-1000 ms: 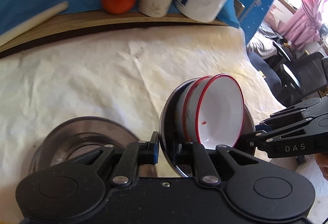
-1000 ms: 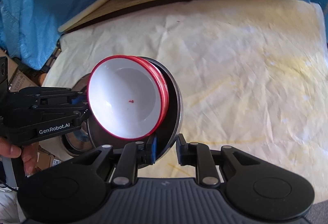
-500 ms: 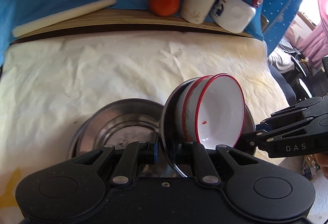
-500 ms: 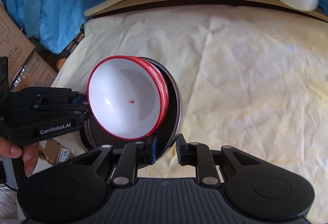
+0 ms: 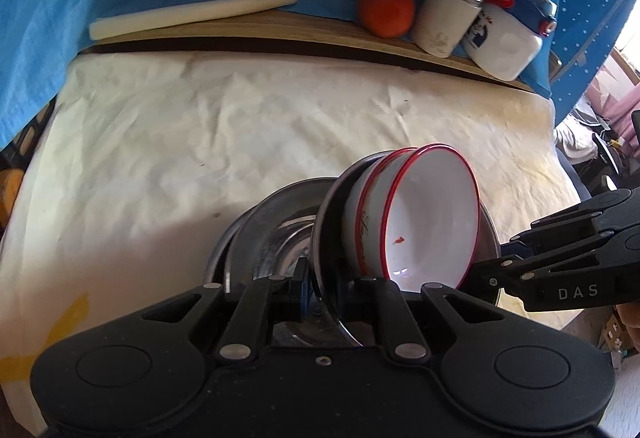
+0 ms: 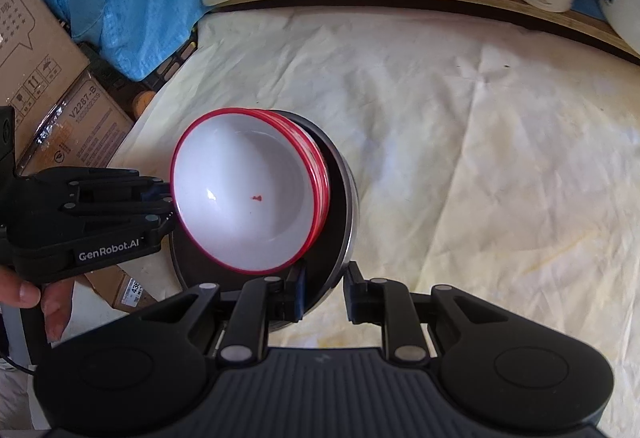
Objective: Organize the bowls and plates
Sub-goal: 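Lift the nested bowls with both grippers and carry them over the plate stack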
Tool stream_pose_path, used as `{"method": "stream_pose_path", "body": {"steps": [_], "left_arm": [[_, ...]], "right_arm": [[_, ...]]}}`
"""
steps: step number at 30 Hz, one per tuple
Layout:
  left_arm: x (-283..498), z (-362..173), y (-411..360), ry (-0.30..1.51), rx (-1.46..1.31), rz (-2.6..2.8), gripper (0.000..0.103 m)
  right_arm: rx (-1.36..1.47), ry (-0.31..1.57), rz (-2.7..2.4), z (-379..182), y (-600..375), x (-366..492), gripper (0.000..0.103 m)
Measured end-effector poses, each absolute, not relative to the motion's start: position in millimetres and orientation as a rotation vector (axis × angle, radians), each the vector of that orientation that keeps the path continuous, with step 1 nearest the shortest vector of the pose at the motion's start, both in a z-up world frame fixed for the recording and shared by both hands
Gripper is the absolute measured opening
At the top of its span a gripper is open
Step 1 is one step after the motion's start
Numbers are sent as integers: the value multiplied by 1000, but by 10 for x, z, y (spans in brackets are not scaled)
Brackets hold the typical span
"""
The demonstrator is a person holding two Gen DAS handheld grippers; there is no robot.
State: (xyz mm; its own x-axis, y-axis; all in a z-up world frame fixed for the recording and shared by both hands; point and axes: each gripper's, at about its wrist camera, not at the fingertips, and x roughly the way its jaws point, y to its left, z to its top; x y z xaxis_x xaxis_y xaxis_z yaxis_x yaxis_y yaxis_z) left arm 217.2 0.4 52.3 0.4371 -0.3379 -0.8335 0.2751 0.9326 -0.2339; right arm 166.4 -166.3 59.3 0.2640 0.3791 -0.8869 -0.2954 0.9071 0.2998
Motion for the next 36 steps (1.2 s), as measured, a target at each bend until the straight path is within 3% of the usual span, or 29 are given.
{"method": "stream_pose_path", "body": {"steps": [36], "left_arm": [[2254,298,201,1111,-122,-378,13]], "right_arm": [[5,1273,441,490,-1379,1804,22]]}}
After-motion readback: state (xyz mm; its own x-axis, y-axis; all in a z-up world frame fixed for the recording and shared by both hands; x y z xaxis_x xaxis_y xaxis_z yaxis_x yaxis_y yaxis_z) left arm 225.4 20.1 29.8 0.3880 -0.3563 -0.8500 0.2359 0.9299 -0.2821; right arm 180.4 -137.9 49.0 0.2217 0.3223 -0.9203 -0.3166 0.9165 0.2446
